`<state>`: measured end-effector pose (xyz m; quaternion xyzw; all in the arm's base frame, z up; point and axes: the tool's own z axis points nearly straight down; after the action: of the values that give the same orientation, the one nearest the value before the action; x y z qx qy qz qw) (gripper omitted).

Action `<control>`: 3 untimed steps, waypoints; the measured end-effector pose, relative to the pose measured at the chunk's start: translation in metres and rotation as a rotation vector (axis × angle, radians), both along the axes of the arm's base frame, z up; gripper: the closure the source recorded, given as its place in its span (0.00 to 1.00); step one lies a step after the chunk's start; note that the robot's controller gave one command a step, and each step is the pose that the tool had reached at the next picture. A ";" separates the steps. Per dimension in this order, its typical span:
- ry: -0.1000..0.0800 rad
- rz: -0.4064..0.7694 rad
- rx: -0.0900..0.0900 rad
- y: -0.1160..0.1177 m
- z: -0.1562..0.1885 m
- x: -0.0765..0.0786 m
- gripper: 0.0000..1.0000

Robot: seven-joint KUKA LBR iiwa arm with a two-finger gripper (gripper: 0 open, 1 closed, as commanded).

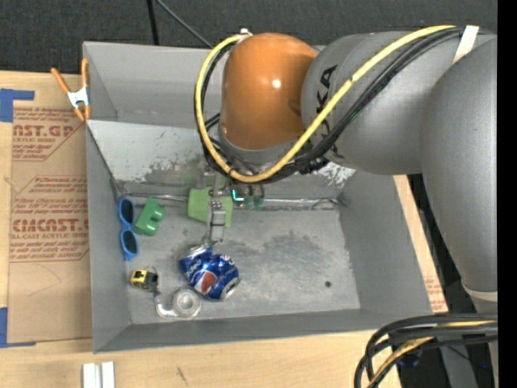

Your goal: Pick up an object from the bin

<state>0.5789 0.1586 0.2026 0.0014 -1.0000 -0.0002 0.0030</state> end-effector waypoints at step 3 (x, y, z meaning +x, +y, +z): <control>-0.007 0.245 0.002 -0.040 -0.133 -0.002 0.00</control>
Offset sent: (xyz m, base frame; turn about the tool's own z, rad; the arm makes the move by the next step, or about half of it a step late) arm -0.0021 -0.0407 -0.1324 -0.2459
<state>0.5769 0.1187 0.0701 0.1238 -0.9923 -0.0010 -0.0007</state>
